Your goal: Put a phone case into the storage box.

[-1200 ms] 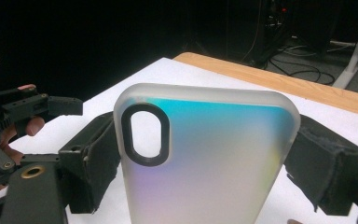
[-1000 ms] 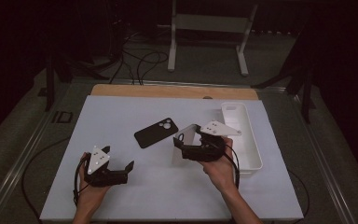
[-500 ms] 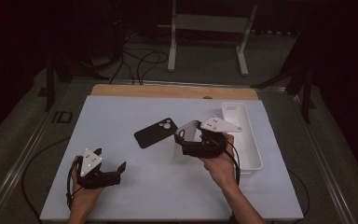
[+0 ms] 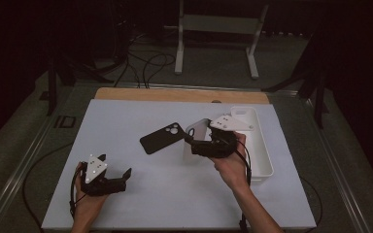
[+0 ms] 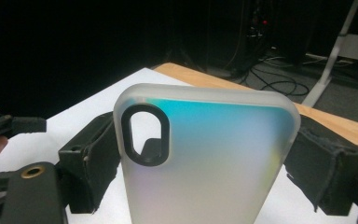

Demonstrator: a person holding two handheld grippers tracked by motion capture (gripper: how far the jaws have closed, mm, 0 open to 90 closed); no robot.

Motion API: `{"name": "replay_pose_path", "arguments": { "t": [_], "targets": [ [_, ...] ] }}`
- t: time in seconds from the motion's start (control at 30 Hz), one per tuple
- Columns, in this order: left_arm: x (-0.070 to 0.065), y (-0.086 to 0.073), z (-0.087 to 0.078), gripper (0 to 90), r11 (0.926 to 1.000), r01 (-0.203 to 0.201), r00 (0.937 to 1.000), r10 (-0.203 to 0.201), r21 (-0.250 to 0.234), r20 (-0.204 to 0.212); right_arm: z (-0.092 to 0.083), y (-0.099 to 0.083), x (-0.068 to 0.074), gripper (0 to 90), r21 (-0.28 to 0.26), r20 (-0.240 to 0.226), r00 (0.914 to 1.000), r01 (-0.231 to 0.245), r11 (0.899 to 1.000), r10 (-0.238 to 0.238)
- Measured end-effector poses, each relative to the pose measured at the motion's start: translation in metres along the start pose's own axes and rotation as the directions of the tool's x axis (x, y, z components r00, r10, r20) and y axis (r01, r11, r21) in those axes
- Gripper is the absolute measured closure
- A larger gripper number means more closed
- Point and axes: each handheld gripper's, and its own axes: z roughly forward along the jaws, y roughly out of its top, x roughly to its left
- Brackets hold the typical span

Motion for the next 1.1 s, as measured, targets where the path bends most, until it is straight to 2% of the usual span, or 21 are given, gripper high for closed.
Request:
{"name": "replay_pose_path", "arguments": {
  "t": [0.5,1.1],
  "targets": [
    [0.000,0.000,0.000,0.5,1.0000,0.004,1.0000,-0.004,0.001,-0.007,-0.001,0.022,-0.021,16.6,-0.007,0.075,0.9968,0.027,1.000,-0.026],
    [0.000,0.000,0.001,0.5,1.0000,0.003,1.0000,-0.002,0.008,-0.006,0.001,0.037,-0.048,16.6,0.005,0.149,0.9885,0.028,1.000,-0.028]
  ]
}}
